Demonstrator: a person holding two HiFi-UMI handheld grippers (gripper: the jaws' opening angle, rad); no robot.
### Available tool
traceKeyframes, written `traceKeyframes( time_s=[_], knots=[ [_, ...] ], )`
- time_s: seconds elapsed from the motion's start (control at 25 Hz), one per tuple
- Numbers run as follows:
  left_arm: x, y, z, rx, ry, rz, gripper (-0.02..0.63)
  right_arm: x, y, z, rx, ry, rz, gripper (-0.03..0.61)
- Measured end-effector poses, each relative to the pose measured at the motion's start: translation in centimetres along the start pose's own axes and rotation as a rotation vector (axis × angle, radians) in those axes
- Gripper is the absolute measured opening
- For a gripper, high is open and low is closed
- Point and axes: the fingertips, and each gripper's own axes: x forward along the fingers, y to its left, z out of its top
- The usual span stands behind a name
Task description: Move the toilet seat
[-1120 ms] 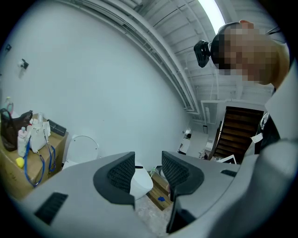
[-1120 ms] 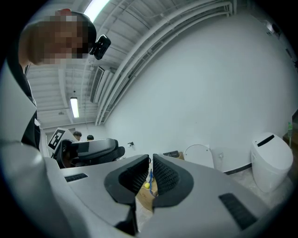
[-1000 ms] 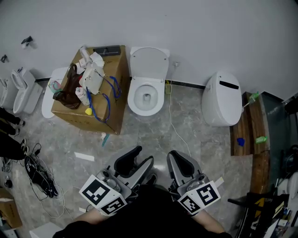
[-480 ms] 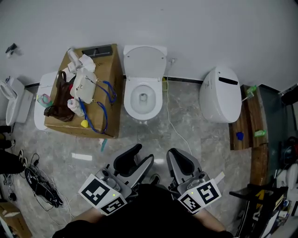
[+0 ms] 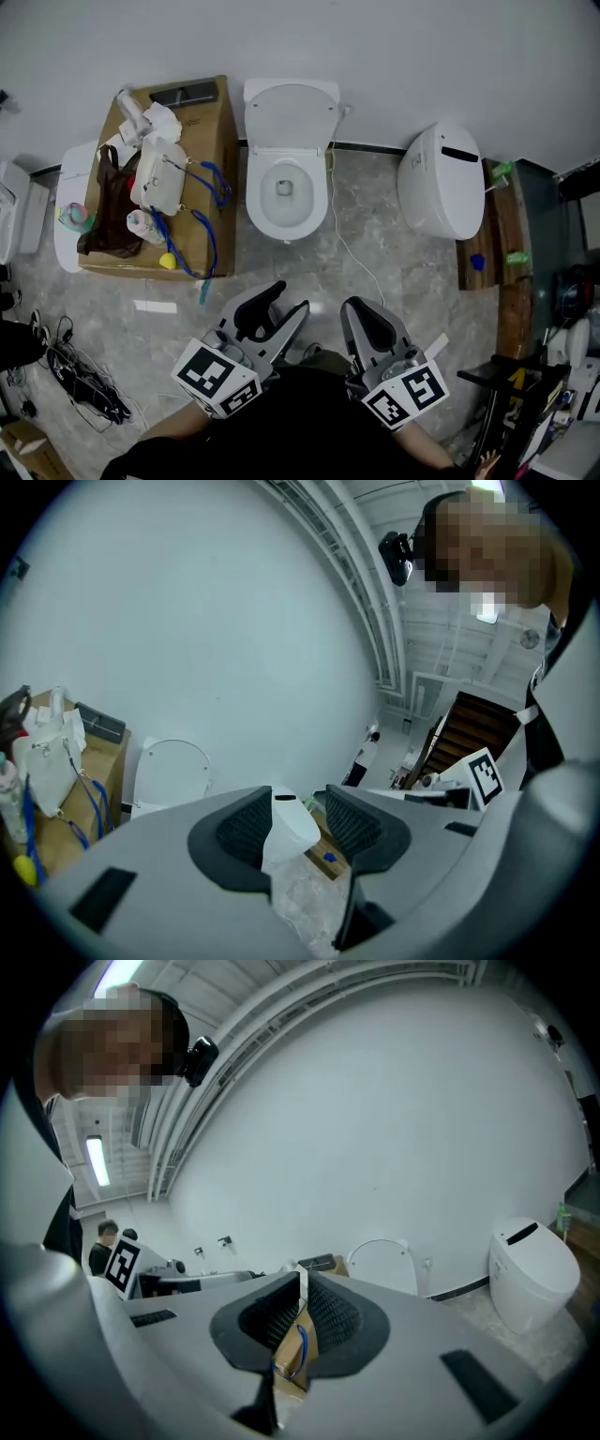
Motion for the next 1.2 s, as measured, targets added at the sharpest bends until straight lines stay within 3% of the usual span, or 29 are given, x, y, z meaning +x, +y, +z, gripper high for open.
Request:
traceKeyframes(
  time_s=[0.2, 0.28, 0.68, 1.08, 1.2],
  knots=[
    [2.0, 4.8, -3.1, 0.142, 0.088, 0.057, 0.189, 1.9, -0.3, 0.6, 0.004, 0.003, -0.02, 0.046],
    [3.0, 6.9, -4.8, 0.164, 0.133, 0.08, 0.189, 2.5, -0.9, 0.7, 0.011, 0.009, -0.024, 0.046],
    [9.9, 15.4, -12.6, 0.076, 0.316, 0.203, 0.189, 6.1, -7.3, 1.8, 0.095, 0.022, 0.023, 0.046],
    [17.7, 24.3, -20.6, 0.036, 0.51, 0.413, 0.189, 10.1, -19.2, 2.1, 0.146, 0.126, 0.049, 0.046],
    [19.0, 26.4, -22.0, 0.016, 0.537, 0.457, 0.189, 12.0, -22.7, 0.6, 0.101, 0.165, 0.025, 0.046]
  ],
)
